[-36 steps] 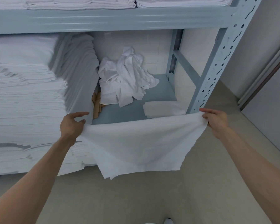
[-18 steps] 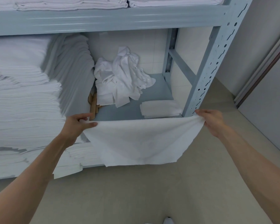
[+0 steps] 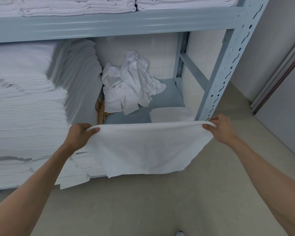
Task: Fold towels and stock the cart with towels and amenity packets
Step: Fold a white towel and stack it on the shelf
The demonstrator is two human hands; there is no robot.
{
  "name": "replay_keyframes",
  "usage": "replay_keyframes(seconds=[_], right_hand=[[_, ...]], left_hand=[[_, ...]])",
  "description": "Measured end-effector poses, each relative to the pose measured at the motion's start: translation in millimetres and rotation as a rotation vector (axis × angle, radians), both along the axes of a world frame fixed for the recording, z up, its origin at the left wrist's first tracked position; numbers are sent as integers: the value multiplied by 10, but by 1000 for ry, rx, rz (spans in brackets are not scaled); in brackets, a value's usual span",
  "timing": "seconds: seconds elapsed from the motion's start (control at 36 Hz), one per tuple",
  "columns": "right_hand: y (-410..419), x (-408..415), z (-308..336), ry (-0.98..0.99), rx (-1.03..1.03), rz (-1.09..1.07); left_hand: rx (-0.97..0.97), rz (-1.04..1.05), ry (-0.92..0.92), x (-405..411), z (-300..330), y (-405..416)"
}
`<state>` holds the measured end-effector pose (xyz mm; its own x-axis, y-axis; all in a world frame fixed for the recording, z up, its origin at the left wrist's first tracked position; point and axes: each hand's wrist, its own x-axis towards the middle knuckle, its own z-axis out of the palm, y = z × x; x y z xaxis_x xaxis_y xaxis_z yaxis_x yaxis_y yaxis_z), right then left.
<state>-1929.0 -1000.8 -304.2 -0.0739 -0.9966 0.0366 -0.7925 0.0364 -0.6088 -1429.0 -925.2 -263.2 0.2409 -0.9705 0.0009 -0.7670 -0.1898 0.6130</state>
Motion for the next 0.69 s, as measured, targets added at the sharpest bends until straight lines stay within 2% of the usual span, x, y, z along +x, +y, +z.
replay_keyframes(seconds=[0.06,0.14,0.17,0.19,0.28,0.39,0.5,0.58,0.69], right_hand=[[-7,-35,77,-221,60,-29],[-2,-4,162,-565,47,-209],[-15,31,131,-611,61,-272],[-19,82,88,-567,102,-305],[18,240,-68,-336,204,-312],[71,417,-155,-103,182,-267],[210,662,-139,138,88,-227],[280,923,-25,168,35,-169],[462,1375,121,-66,11,-62]], left_hand=[[-34,48,193,44,56,15],[-91,202,612,77,95,-5],[-79,251,702,44,69,-12],[-44,275,724,-13,28,-12],[57,317,680,-207,-161,-10],[112,338,609,-321,-312,3],[85,298,556,-505,-367,-10],[87,222,527,-729,-327,-50],[76,98,518,-1164,-250,-54]])
